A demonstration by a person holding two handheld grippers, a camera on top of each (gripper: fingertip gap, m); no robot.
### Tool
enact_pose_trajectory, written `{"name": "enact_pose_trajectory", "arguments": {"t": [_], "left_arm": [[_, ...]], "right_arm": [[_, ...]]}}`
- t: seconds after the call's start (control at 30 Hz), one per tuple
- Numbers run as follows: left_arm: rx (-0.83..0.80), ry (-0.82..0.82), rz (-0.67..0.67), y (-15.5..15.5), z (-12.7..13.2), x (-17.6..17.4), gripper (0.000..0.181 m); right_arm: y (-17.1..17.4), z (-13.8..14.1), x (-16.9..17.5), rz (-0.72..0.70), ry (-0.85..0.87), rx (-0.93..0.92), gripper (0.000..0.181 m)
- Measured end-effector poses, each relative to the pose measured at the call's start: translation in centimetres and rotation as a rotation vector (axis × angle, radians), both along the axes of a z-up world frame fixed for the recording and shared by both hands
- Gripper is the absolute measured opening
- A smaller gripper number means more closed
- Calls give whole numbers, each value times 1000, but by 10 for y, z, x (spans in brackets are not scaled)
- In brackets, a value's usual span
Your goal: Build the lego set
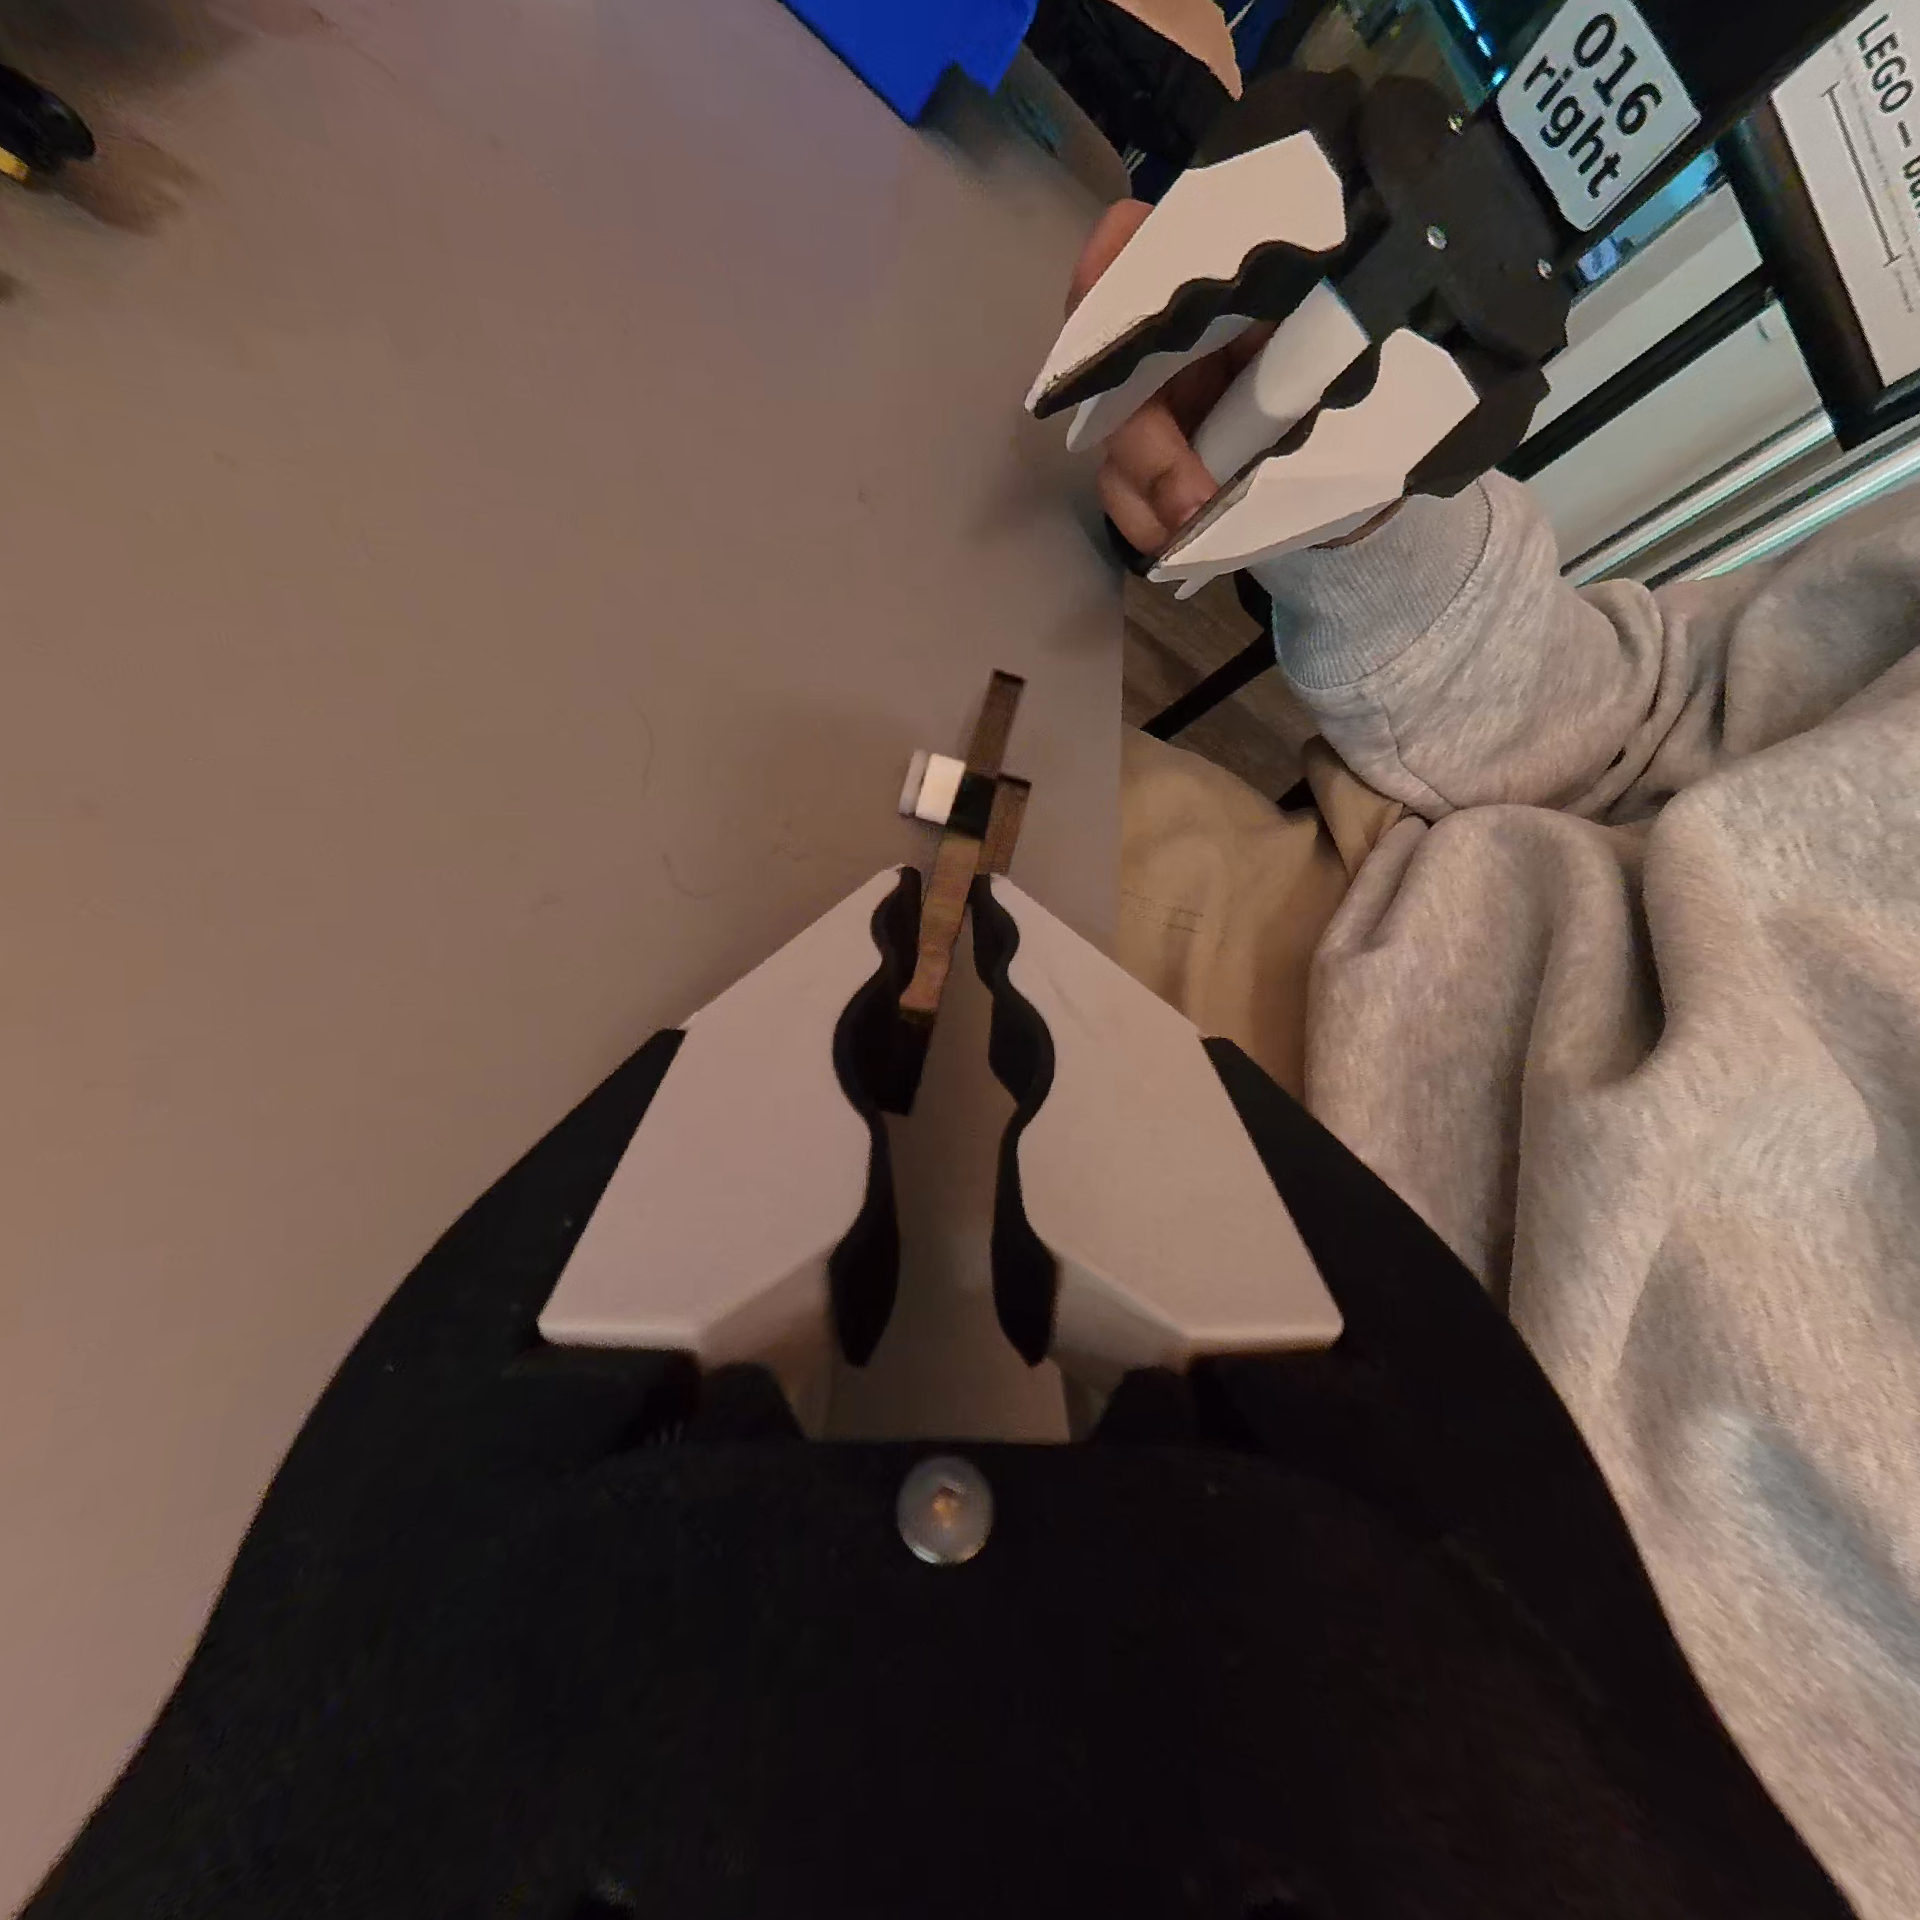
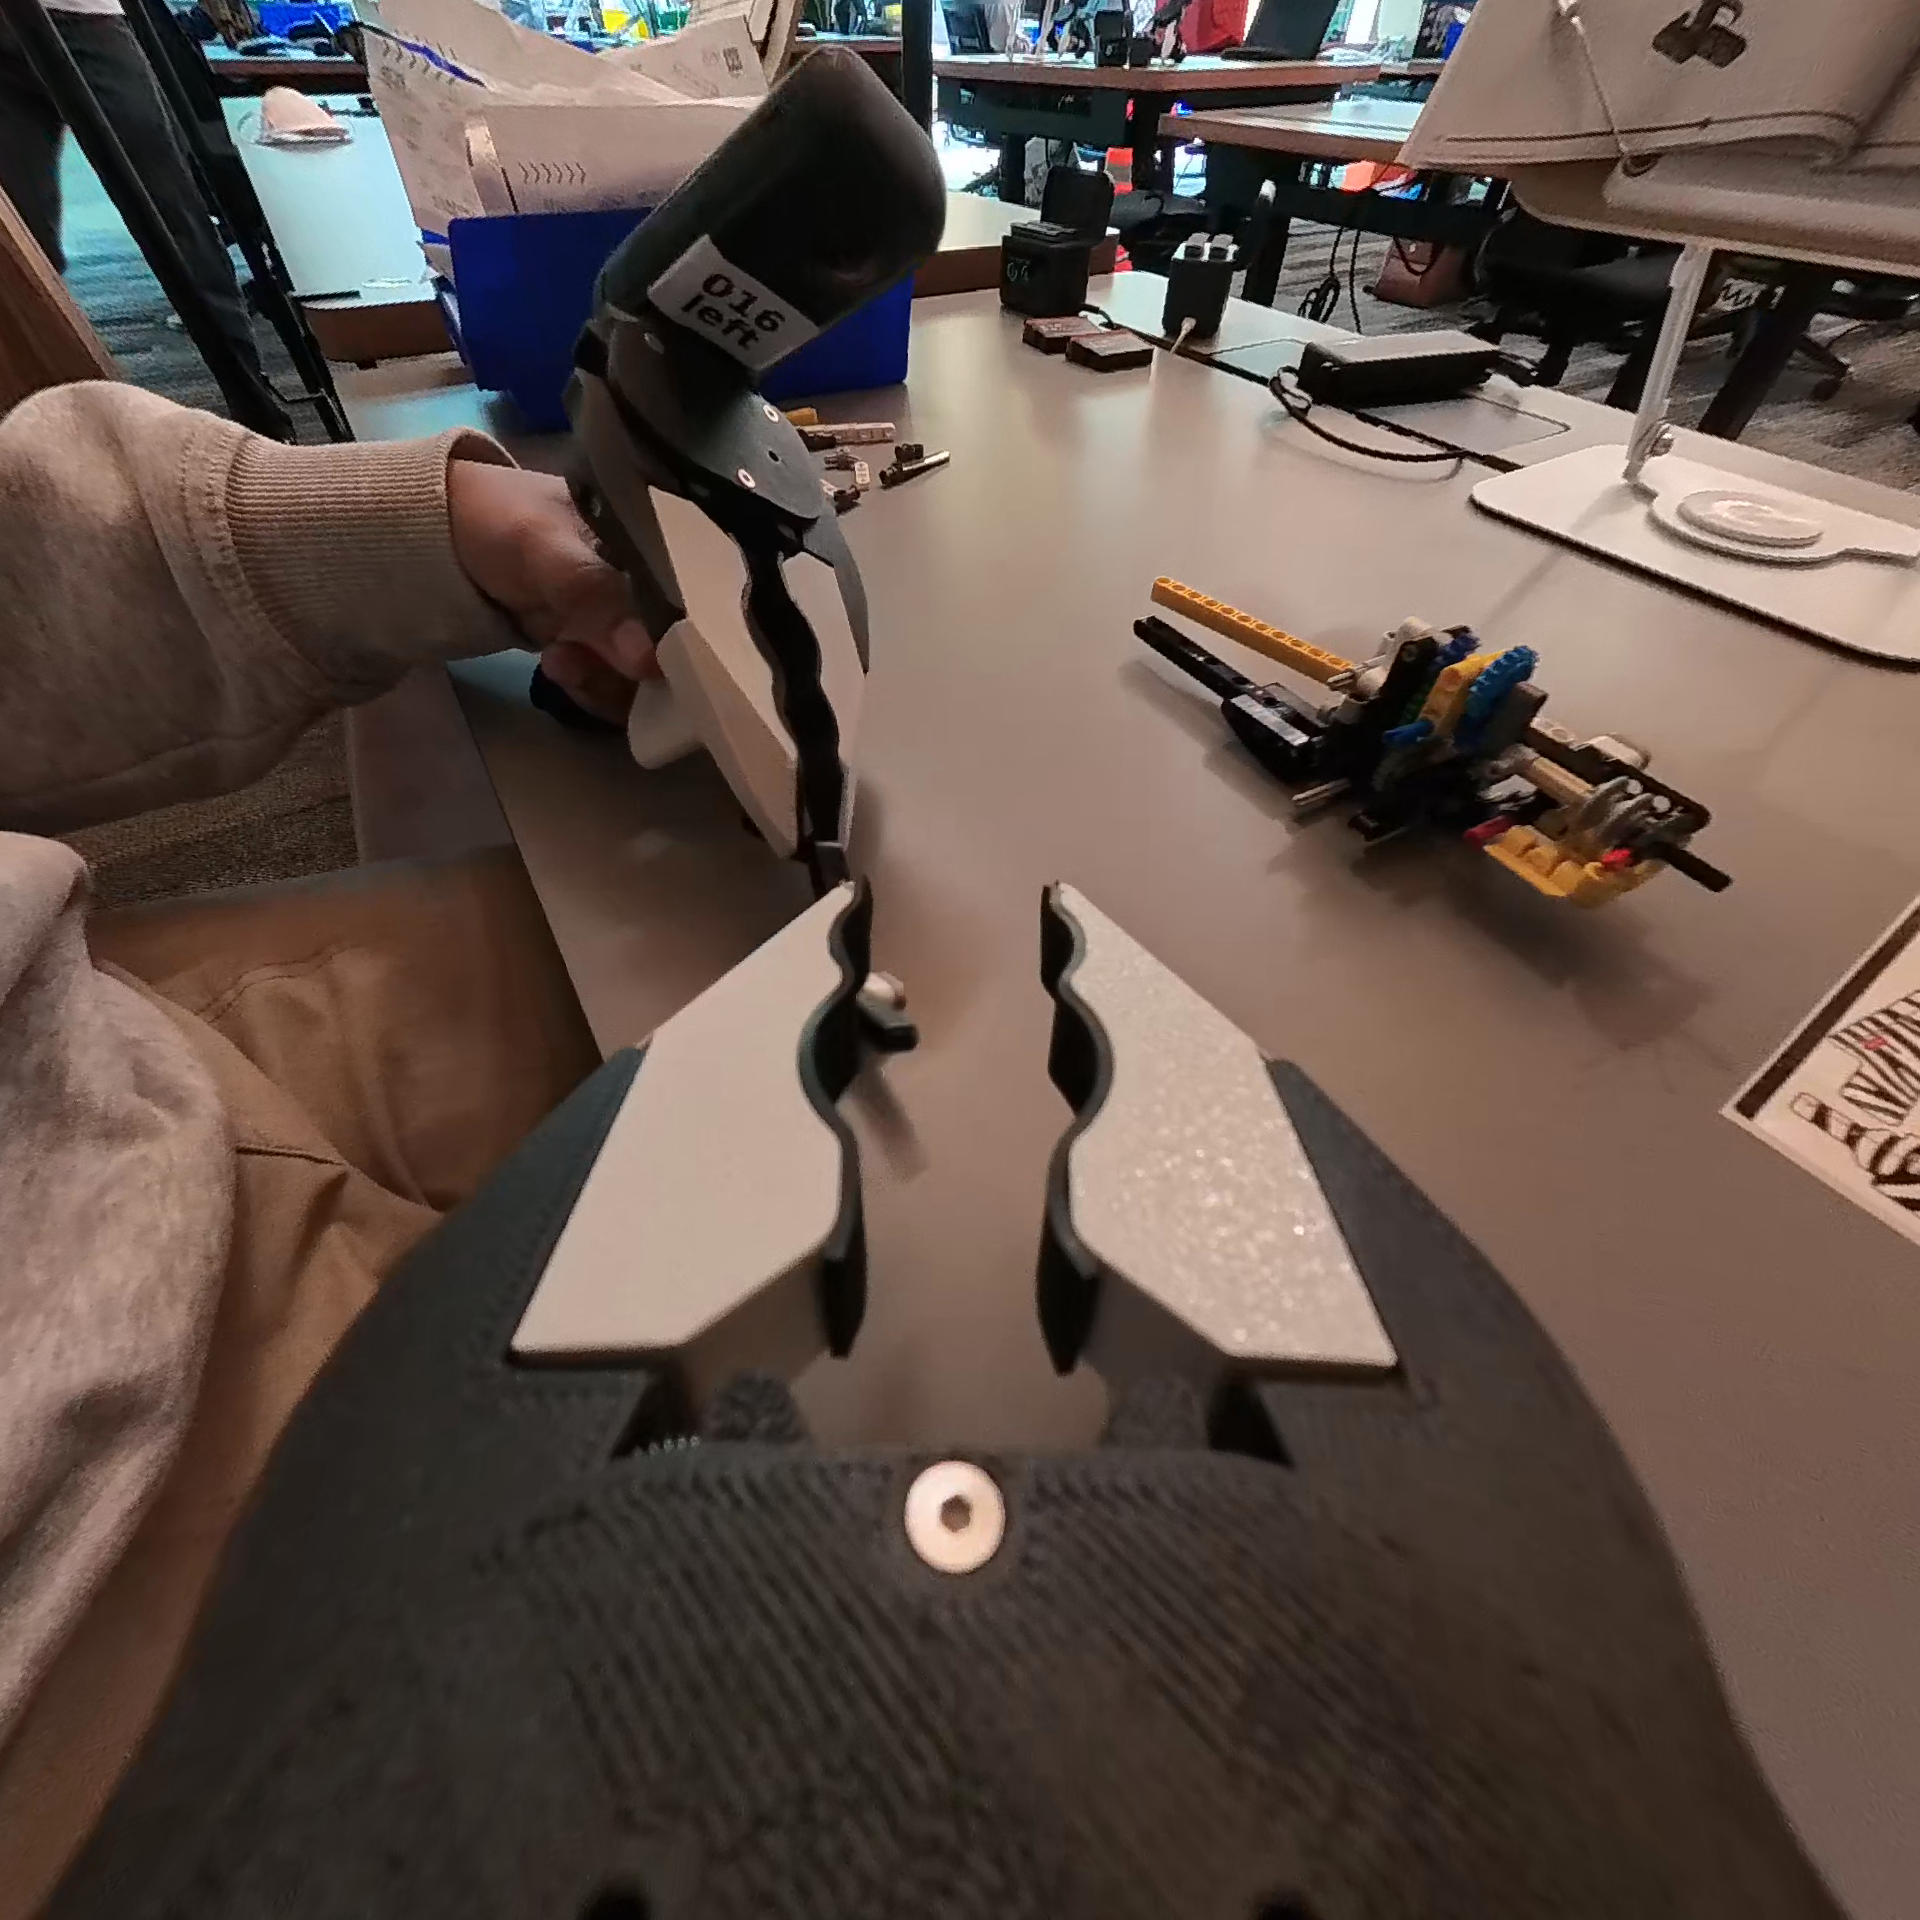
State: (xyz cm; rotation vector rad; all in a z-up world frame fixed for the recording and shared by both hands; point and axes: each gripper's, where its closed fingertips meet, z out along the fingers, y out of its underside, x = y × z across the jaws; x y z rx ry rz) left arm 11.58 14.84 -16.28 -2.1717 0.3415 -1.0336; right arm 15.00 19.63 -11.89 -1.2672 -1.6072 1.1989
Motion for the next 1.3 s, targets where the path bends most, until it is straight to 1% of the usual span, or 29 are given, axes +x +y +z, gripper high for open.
{"name": "enact_pose_trajectory", "arguments": {"t": [0.13,0.23,0.37,0.47,0.5,0.57,0.67,0.83,1.03,1.17,1.3], "left_arm": [[0,-38,7,1,3,-2,7],[24,-100,33,4,12,-7,7],[50,-240,81,9,28,-17,6],[48,-387,86,9,44,-20,6],[49,-441,74,8,50,-19,6],[61,-531,9,0,62,-13,6],[74,-595,-71,-9,74,-3,6],[72,-705,-142,-14,88,7,6],[67,-784,-202,-19,97,18,5],[66,-836,-223,-20,103,21,6],[48,-836,-233,-20,101,25,6]], "right_arm": [[1,1,0,-3,7,-9,31],[4,5,1,-11,24,-30,31],[4,9,2,-8,54,-27,31],[1,10,1,-2,72,9,32],[-1,11,1,0,81,18,32],[-5,16,2,16,118,20,34],[-15,26,4,66,177,-20,38],[-37,42,8,175,239,-128,40],[-50,57,14,262,299,-221,32],[-59,59,17,316,301,-252,26],[-63,61,18,335,307,-260,19]]}}
